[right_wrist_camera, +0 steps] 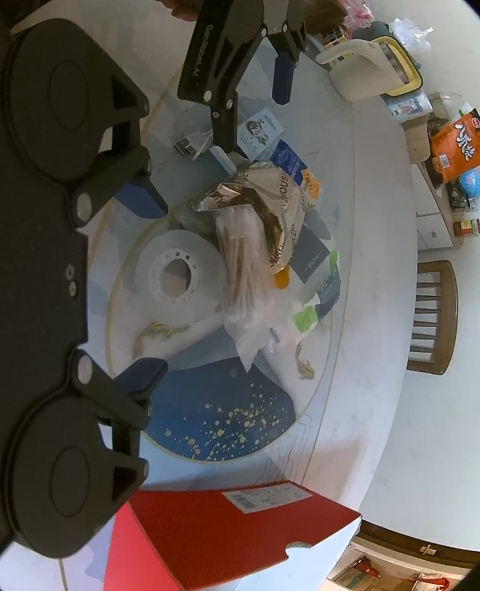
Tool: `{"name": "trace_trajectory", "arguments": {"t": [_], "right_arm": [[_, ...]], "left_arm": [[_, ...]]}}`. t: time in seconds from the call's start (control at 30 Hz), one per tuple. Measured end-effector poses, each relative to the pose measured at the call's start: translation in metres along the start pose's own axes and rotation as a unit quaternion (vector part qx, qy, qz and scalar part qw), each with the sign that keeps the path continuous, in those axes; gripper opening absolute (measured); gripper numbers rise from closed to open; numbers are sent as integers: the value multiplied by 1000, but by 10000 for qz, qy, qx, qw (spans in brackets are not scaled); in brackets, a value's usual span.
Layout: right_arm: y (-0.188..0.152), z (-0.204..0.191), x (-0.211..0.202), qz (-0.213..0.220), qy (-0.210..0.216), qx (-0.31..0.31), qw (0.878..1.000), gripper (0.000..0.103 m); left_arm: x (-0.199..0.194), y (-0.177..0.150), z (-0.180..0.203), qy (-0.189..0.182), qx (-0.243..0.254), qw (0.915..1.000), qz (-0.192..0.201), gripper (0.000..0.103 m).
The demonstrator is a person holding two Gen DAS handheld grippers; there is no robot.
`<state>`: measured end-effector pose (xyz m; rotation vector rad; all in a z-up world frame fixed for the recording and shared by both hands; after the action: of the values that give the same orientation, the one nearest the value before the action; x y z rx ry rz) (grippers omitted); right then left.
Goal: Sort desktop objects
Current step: 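Grasp the light-blue drink box with left tool while right tool grasps tape roll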
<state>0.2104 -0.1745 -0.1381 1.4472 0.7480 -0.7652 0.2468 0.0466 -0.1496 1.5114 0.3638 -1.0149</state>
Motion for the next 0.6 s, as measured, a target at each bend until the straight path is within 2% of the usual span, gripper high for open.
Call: {"name": "trace_trajectory", "arguments": {"t": [0.27, 0.37, 0.4, 0.47, 0.6], "right_arm": [[3, 0, 9, -38, -38, 61, 10000, 71], [4, -1, 9, -35, -21, 38, 10000, 67], [4, -2, 9, -40, -8, 24, 10000, 63], [4, -3, 9, -51, 17, 5, 10000, 58], [4, -4, 9, -57, 15, -3, 10000, 59]], "left_arm": [[5, 1, -2, -53, -31, 10000, 6, 101], [6, 0, -1, -92, -28, 10000, -14, 92], [6, 0, 0, -112, -38, 9999, -26, 89], [6, 1, 0, -141, -46, 9999, -29, 88], [6, 2, 2, -228, -53, 9997, -35, 74]]}}
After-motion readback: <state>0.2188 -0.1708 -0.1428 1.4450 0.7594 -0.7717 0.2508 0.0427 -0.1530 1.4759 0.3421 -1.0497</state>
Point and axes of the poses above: each gripper's, at about its wrist camera, not at the fingertips, and x roughly the way its jaws point, z to its right, y to its top, the point moved 7 cm from there along x, roughly the way its jaws point, and after that the axes turned 10 degrees about -y, right-handed, at the moved point
